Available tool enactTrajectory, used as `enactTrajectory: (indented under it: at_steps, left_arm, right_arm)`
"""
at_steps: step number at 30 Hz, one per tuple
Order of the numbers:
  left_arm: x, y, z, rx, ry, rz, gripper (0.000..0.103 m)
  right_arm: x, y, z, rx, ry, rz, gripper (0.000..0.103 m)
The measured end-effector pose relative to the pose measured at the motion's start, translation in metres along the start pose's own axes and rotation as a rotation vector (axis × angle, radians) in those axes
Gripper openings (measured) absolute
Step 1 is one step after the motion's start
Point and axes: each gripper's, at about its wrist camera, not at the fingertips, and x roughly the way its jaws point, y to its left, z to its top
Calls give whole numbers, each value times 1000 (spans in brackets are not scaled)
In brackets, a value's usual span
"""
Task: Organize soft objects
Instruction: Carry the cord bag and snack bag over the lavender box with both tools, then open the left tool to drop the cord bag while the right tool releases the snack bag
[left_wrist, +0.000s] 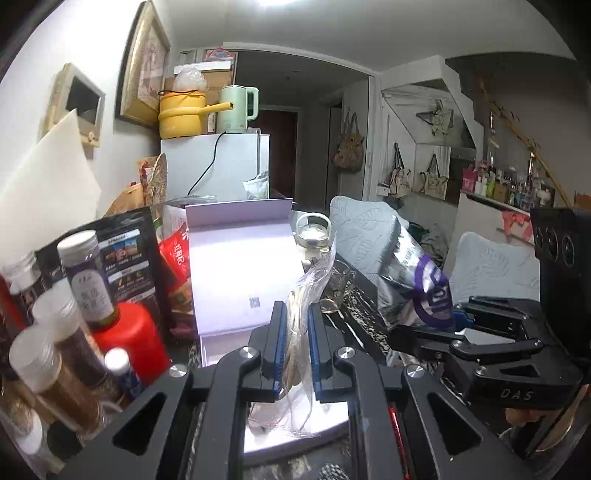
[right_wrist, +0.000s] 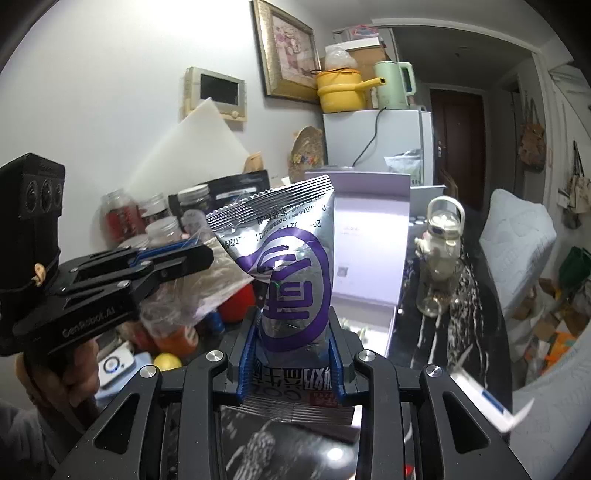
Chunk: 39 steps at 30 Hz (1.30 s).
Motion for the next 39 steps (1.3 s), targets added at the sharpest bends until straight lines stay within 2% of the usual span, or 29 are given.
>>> enactTrajectory:
  at_steps: [7,10,12,21,28,35,39]
  left_arm:
    - [39,2,18,7,0,16,12]
    - [57,6,19,20,5,66,12]
    - [69,10,17,15,24,74,12]
    - [111,30,3,2,122,104,12]
    - [134,43,-6,-20,188,140,12]
    - [171,51,-27,-11,309,189,12]
    - [190,56,-39,-35,382,174,12]
  right_arm:
    - [28,-19,21,36,-18,27,32]
    - [39,-26,30,37,-16,17,32]
    - [46,-29,33,33,-9,-5,32]
    - [73,-54,28,92,41,-19,32]
    - [101,-58,17,110,117,-16,32]
    - [131,-67,2,136,212,-19,33]
    - [148,-74,-6,163,259,-16,33]
